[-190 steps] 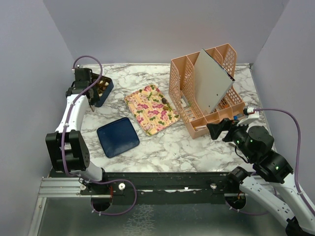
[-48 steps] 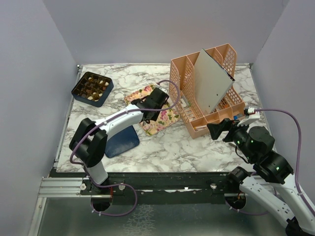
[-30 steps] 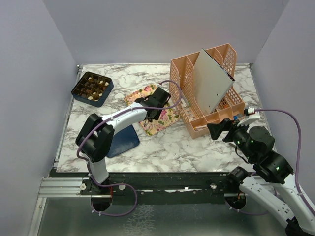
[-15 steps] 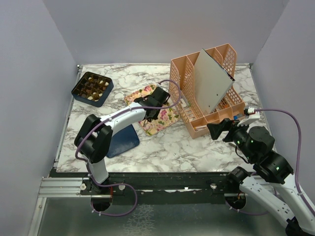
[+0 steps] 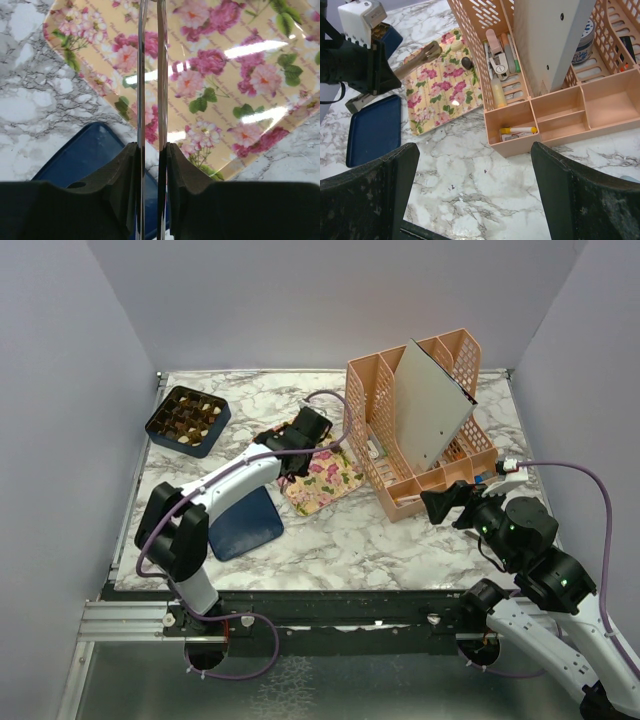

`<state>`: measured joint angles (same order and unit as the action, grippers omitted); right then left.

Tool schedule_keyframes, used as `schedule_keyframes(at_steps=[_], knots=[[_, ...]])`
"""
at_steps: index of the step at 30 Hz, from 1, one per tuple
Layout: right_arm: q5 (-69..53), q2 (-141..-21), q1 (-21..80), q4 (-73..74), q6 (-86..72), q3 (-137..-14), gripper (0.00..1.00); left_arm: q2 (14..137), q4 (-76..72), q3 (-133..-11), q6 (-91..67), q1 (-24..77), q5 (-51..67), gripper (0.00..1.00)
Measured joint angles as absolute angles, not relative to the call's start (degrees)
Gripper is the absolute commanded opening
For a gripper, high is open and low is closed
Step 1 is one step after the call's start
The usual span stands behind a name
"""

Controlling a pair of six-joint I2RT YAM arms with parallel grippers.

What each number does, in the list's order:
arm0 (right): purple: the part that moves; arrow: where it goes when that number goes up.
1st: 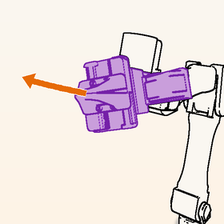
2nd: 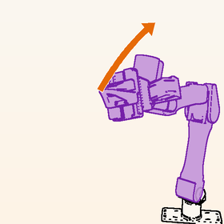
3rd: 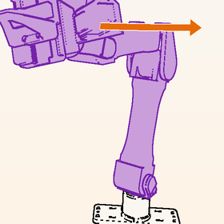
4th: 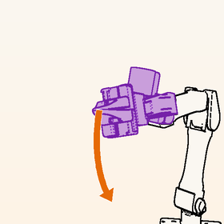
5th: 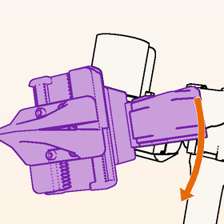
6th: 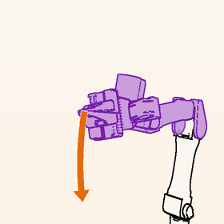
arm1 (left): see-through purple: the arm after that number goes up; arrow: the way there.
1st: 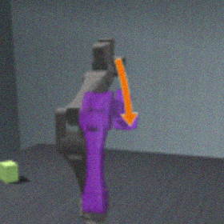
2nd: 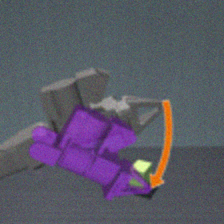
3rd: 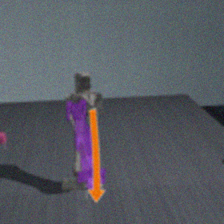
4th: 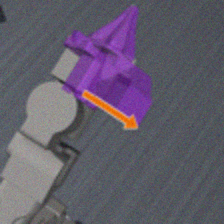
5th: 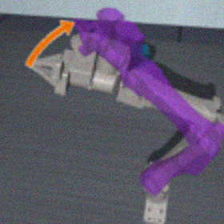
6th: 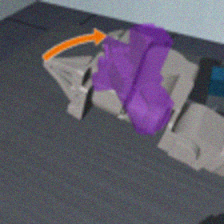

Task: Pack the chocolate
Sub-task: Pick up the fake chocolate from the plate, then place the fake chocolate in the packing box.

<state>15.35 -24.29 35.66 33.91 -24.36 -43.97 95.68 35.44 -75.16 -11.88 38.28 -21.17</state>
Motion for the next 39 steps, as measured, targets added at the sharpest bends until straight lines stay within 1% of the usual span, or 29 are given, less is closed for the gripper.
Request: schedule_keyframes(at_steps=[7,18,28,33,39], knots=[[15.3,-24.3,35.7,33.9,-24.4,-44.0,0.99,93.8,39.4,-77.7,-12.2,31.4,-21.6,0.30],[15.3,-24.3,35.7,33.9,-24.4,-44.0,0.99,87.5,41.6,-81.2,-10.9,13.7,-21.7,0.31],[15.3,-23.9,35.7,33.9,-24.4,-44.0,0.99,87.5,42.5,-81.2,-10.3,0.0,-20.3,0.31],[15.3,-23.6,35.7,33.9,-24.4,-44.0,0.99,89.7,42.3,-82.7,-10.3,-4.0,-19.5,0.31],[15.2,-23.1,35.7,33.6,-24.4,-44.0,0.99,94.1,41.7,-83.4,-10.5,-6.0,-19.0,0.31]])
